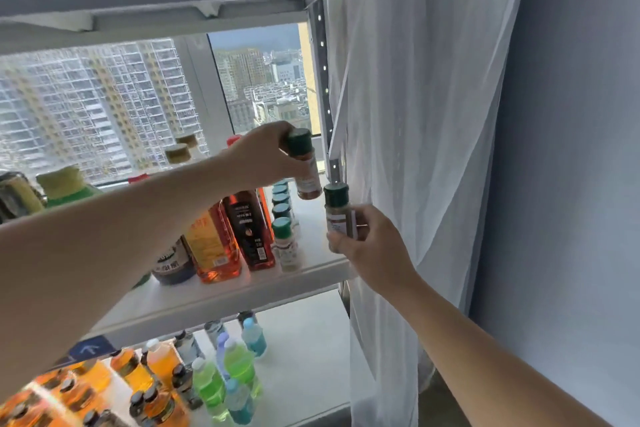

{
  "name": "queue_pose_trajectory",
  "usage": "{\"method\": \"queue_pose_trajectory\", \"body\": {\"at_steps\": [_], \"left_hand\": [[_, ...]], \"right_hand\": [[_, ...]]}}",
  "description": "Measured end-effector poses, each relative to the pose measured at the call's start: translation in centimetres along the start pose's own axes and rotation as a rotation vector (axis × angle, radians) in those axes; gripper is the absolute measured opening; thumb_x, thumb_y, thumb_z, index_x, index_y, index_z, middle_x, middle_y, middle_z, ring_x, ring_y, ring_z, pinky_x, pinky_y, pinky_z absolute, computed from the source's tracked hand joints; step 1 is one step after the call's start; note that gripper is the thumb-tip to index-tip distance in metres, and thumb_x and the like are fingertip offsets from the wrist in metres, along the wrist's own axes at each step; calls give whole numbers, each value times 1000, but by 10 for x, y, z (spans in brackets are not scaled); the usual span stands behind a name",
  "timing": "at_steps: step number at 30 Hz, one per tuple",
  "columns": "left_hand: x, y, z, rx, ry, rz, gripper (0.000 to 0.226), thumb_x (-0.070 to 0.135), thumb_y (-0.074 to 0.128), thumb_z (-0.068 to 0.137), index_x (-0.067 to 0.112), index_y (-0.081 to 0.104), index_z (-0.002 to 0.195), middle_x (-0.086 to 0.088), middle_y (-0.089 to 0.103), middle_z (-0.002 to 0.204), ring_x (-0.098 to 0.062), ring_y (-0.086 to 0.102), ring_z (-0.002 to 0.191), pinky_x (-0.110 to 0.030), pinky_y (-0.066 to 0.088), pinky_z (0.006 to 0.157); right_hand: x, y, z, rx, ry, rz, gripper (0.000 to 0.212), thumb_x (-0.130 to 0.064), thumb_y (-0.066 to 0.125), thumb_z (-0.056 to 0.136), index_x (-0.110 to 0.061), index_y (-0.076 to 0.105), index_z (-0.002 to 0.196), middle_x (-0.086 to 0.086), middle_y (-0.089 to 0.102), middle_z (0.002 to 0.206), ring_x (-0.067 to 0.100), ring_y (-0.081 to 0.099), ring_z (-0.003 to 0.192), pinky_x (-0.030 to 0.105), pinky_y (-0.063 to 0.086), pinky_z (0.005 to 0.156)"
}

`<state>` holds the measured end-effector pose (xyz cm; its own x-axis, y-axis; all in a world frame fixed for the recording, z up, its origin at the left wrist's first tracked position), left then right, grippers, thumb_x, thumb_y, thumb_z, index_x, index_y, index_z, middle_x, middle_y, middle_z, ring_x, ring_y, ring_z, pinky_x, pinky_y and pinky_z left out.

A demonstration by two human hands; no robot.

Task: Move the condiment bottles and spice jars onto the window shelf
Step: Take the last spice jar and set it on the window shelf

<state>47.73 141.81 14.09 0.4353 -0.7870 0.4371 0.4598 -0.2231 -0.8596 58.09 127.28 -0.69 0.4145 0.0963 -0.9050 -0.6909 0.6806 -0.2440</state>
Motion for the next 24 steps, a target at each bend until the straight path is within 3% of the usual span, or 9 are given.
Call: {"method": "queue_pose_trajectory", "body": {"at_steps": [3,5,9,14,18,20,24], "left_hand": [[-1,4,26,-40,-22,23,48,23,81,83,27,58,125,8,65,108,-2,58,82,-18,42,59],[-2,10,40,-107,-14,96,46,22,80,85,27,60,126,8,64,110,1,56,82,-17,43,63],[-9,21,67,-231,-27,288,36,31,77,88,23,66,122,4,65,112,-13,60,93,-26,49,83],[-23,36,109,-350,19,425,35,37,69,93,18,65,122,3,59,107,-16,54,95,-29,42,83],[-44,53,151,-439,24,563,38,44,66,93,15,67,119,-2,67,107,-21,60,93,-35,52,86],[-51,65,170,-506,58,636,35,41,63,96,12,70,114,-3,69,100,-22,62,89,-34,51,80],[-66,85,195,-648,86,745,22,34,68,94,16,75,105,0,74,92,-17,67,82,-25,50,69]], "right_hand": [[13,-1,20,-37,24,5,34,-28,80,86,-25,63,115,-8,73,101,12,73,91,24,58,81],[21,2,30,-57,34,-14,35,-27,80,86,-25,62,116,-9,73,102,9,70,92,17,53,78],[34,9,45,-57,72,-25,37,-27,81,86,-23,62,119,-8,71,105,7,67,94,9,45,73],[50,20,63,-50,134,-36,32,-26,80,86,-27,62,112,-13,70,98,5,65,89,12,45,72],[61,24,76,-15,181,-30,29,-26,79,86,-30,62,110,-12,71,99,8,67,91,11,46,70],[65,27,82,-4,193,-30,28,-26,78,87,-32,62,109,-13,70,98,5,66,90,9,45,67],[74,31,95,39,205,-25,26,-27,79,85,-31,65,107,-12,72,97,6,68,91,23,54,80]]}}
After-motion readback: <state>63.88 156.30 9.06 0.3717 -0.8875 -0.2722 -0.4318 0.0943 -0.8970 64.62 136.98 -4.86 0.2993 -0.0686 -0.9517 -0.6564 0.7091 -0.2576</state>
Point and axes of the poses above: each hand's wrist, its own z-axis towards the middle knuckle, its own y-axis out of the palm, x = y × z, the point moved 5 cm from there along z, towards the middle knuckle
